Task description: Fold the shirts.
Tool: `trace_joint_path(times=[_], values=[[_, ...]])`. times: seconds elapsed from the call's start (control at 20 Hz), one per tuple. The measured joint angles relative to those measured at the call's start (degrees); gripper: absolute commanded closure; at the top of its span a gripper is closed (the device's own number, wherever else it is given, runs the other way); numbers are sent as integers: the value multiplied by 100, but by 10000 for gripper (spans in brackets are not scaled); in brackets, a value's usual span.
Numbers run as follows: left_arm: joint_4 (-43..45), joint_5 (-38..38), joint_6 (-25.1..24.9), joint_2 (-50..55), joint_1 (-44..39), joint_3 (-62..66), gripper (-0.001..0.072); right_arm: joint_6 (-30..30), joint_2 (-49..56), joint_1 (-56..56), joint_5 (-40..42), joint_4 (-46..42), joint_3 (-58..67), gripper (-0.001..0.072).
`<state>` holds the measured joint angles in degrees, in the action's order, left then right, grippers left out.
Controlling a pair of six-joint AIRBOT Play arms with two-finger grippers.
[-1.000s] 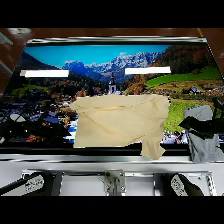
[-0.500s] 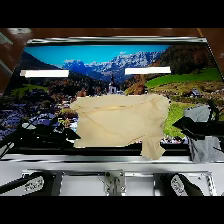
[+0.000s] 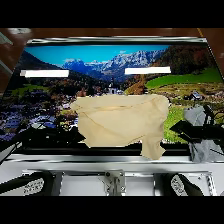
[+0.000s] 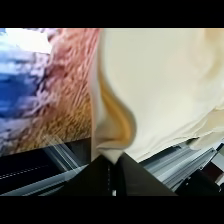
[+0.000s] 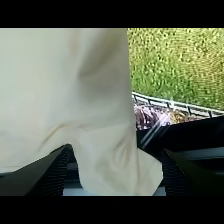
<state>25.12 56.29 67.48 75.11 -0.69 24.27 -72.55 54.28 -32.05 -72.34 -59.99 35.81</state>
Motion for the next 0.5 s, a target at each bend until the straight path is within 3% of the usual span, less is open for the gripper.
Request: trace_joint_path(times=[0.45, 0.5], values=[[-105, 22, -70, -566, -37, 0, 671, 118, 498, 664, 1115, 245, -673, 30], [-107, 24, -72, -621, -37, 0, 671, 111, 654, 868, 1266, 256, -693, 126]])
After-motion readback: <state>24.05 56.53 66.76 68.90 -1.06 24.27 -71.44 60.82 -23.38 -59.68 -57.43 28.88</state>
